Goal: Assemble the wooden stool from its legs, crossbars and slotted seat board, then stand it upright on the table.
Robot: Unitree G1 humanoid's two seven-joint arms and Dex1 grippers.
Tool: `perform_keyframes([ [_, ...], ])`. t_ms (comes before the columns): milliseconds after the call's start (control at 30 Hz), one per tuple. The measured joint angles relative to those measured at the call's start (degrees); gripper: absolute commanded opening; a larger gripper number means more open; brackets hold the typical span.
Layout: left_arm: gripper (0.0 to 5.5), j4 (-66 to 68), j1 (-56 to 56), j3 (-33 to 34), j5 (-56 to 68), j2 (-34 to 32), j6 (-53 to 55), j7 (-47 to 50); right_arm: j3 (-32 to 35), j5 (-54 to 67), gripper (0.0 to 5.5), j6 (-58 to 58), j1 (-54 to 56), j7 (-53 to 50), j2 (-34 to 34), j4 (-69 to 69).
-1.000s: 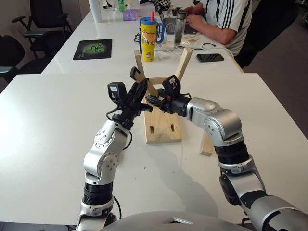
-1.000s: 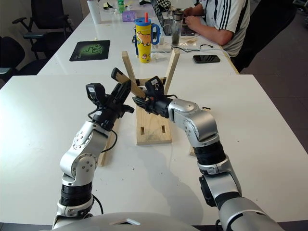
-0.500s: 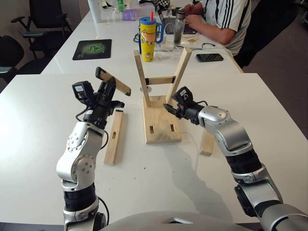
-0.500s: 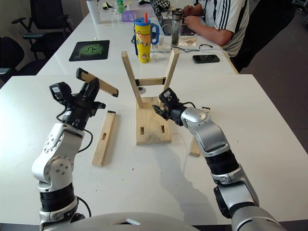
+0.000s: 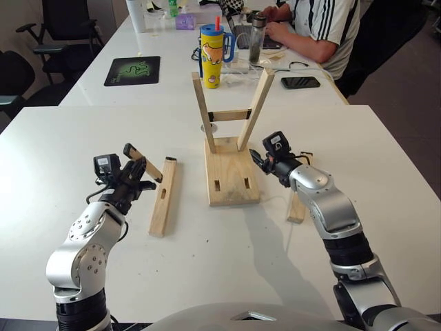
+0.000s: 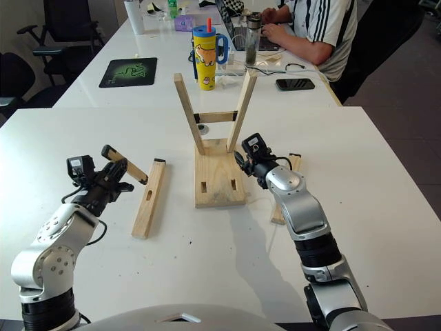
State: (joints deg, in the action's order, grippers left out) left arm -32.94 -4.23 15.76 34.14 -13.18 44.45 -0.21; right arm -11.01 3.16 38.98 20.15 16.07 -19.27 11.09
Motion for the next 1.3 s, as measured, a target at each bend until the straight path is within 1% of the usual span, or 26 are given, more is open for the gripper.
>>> perform_keyframes([
  [500,0.42,-0.1,-2.4,-0.9,-0.6,2.2,-0.1,0.0,0.1,-0.7,2.36,-0.2,-0.9,-0.1,1.0,0.5],
  [867,0.42,-1.9,-3.6,-1.8,-1.3,1.0,-1.1,-1.6,0.5,-1.9,2.36,-0.2,-0.9,0.0,1.0,0.5],
  [1167,0.42,-1.6,-4.9,-3.4,-4.4,0.9,-2.1,-1.7,0.5,-2.4,2.36,-0.2,-0.9,0.0,1.0,0.5],
  [1300,0.42,-0.5,-4.9,-4.9,-7.0,0.9,-4.4,-1.7,0.6,-2.5,2.36,-0.3,-0.8,0.1,1.1,0.5],
])
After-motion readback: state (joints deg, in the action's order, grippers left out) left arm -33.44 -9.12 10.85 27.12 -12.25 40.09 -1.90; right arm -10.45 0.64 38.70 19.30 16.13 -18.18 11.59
